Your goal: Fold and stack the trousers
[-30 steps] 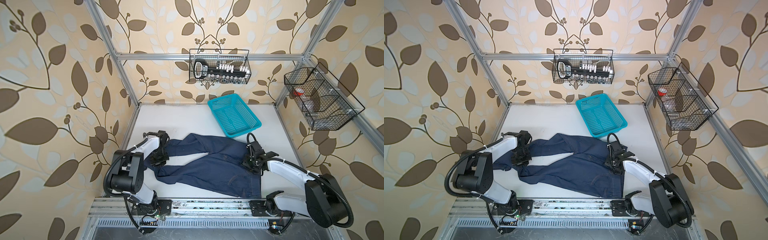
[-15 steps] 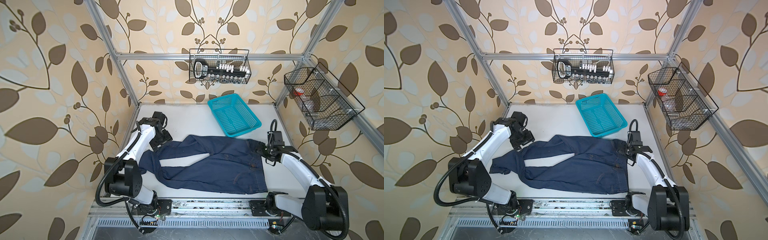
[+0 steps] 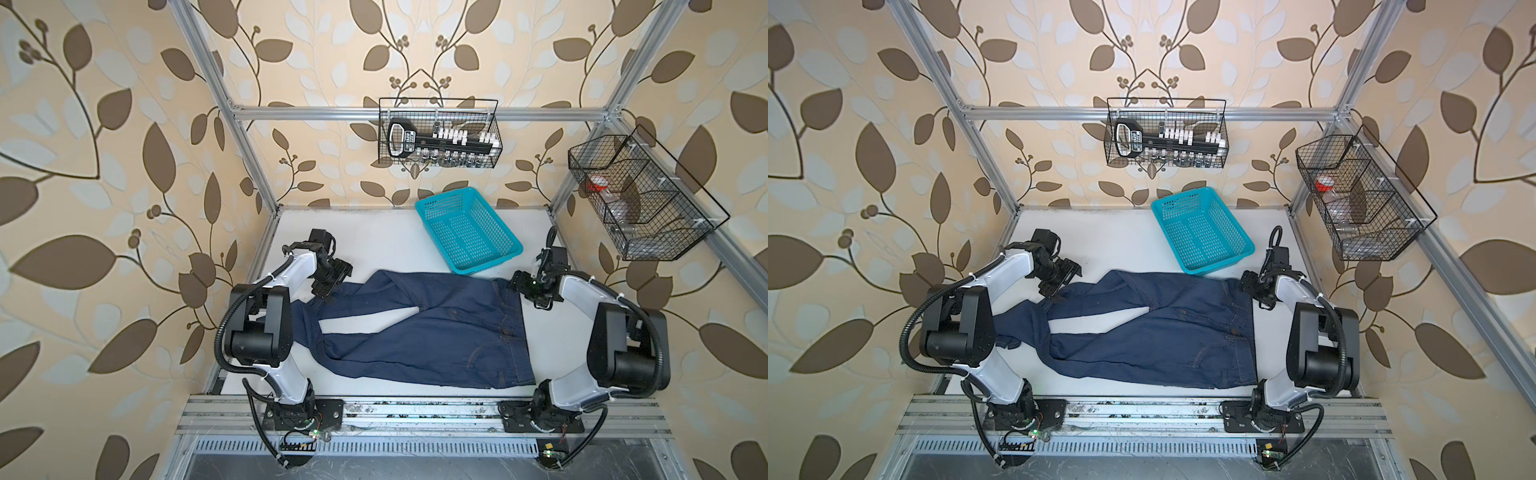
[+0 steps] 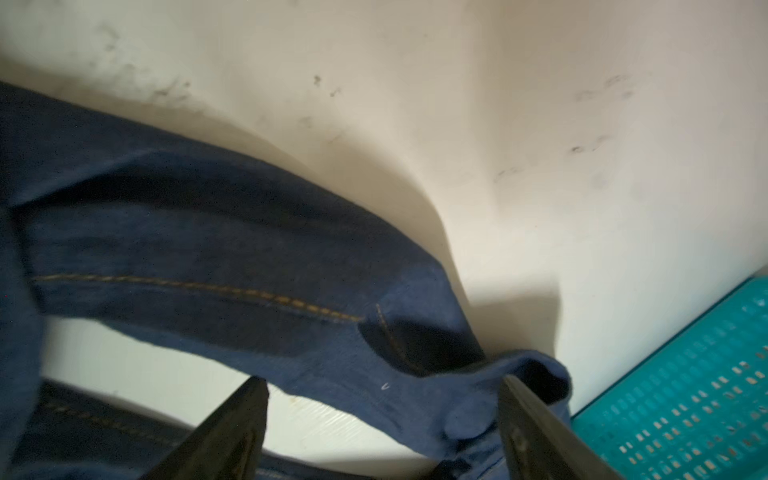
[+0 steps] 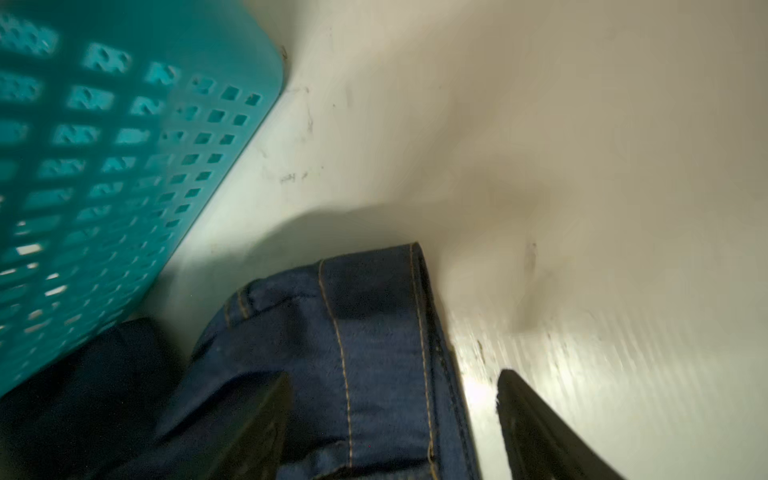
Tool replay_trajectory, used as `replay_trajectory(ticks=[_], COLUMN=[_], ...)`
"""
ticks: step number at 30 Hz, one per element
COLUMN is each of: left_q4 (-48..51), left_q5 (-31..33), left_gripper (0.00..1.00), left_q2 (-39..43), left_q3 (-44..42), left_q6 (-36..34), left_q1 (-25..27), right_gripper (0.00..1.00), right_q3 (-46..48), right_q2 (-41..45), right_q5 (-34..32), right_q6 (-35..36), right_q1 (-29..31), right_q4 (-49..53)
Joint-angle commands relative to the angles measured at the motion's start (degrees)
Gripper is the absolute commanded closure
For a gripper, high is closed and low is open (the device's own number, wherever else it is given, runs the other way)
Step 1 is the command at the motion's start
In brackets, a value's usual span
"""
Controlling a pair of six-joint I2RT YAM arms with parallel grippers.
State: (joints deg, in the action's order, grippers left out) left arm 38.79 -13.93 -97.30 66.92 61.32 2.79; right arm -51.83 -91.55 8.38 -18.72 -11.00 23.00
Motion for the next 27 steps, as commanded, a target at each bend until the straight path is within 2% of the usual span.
replay_trajectory(ticks=[1,6,10,13,17,20,27], left_q4=[-4.2,-4.6,-6.1,-5.4,-5.6,-5.6,-5.2], left_q5=[-2.2,-0.6,-0.7,0.7,3.0,3.9,5.2], left_gripper=[0.12,0.11,0.12,0.17,0.33,0.51,0.87], left_q2=[-0.7,-1.1,-2.4,-3.6,-3.6,-4.0,-3.8], left_q3=[-1.4,-2.8,-3.4,-3.7,-4.7,-4.4,-2.3], left_q6=[4.8,6.3,7.2,6.6,5.5,4.9,2.8], left_q1=[0.0,0.0,0.2,0.4,0.4,0.4,-0.7], right_gripper=[0.25,0.34,0.5,0.67,0.88,0.98,1.0], right_q3=[-2.7,-2.9,-2.3,-1.8,-0.8,-1.0,-0.6], right_q2=[-3.9,-7.2,-8.8,-9.3,-7.7,-6.5,-0.3], right_q5=[-0.6,-3.8,-4.6,-4.6,-5.0,-4.6,-3.9], right_q6=[3.7,5.0,5.5,5.6,6.4,7.2,8.1], right_q1=[0.5,2.1,3.0,3.2,3.3,3.2,2.0], right_q4=[0.9,2.0,2.1,2.0,1.6,1.9,3.2])
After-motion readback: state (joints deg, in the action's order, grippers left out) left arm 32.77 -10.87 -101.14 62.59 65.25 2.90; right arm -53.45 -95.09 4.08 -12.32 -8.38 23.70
